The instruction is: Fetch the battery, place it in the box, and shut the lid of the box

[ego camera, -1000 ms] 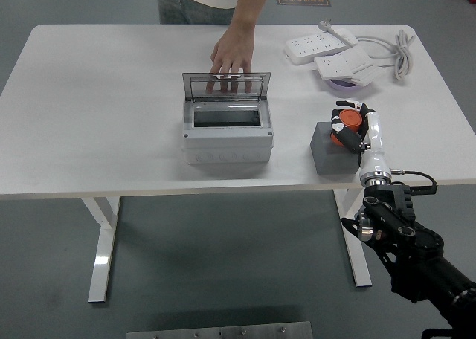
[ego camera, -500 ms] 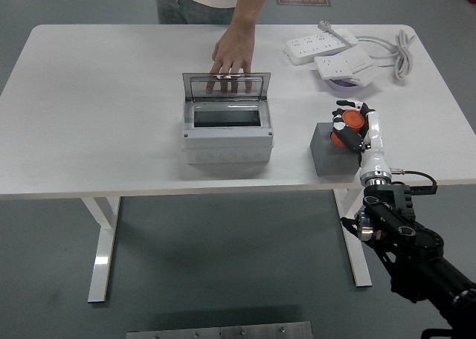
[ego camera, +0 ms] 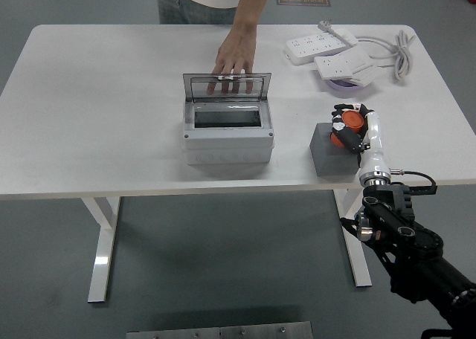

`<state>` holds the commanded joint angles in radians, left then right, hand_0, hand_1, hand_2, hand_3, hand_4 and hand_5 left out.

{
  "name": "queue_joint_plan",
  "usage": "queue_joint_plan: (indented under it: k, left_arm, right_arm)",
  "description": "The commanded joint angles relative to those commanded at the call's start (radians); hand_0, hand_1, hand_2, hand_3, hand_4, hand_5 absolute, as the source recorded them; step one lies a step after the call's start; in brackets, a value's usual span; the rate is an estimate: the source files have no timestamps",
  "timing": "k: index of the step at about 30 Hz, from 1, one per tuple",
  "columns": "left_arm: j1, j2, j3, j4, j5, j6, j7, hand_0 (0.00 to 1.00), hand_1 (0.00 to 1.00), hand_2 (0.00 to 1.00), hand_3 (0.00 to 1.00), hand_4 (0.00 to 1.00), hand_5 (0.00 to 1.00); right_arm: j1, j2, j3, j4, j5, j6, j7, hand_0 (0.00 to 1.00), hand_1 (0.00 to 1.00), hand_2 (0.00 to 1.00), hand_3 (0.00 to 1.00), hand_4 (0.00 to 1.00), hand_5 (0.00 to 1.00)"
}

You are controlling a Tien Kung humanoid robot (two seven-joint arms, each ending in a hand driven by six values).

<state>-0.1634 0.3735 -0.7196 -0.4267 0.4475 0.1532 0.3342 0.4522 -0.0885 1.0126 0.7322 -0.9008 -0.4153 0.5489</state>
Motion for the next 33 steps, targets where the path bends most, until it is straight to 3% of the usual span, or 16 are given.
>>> queue_joint_plan:
  k: [21, 27, 28, 33]
  left_arm:
    - [0.002, -0.003, 0.0, 0.0, -0.003, 0.0, -0.001, 0.63, 0.719, 0.572, 0.568, 0.656, 0.126]
    - [0.003, -0.004, 0.001, 0.0, -0.006, 0.001, -0.002, 0.631, 0.719, 0.573, 0.568, 0.658, 0.129]
    - [0.004, -0.004, 0.001, 0.0, -0.006, 0.001, -0.002, 0.63, 0.719, 0.572, 0.568, 0.66, 0.133]
    - [0.005, -0.004, 0.003, 0.0, -0.01, 0.001, -0.004, 0.63, 0.719, 0.572, 0.568, 0.66, 0.133]
  right_arm:
    - [0.01, -0.011, 0.006, 0.029, -0.012, -0.005, -0.006, 0.511, 0.458, 0.456, 0.451, 0.155, 0.002]
    - [0.018, -0.023, 0.002, 0.048, -0.018, -0.006, -0.015, 0.475, 0.436, 0.437, 0.444, 0.125, 0.002]
    - [0.021, -0.027, 0.002, 0.052, -0.02, -0.007, -0.017, 0.443, 0.417, 0.424, 0.432, 0.066, 0.002]
    - [0.033, -0.049, 0.0, 0.074, -0.04, -0.007, -0.036, 0.443, 0.417, 0.424, 0.432, 0.066, 0.002]
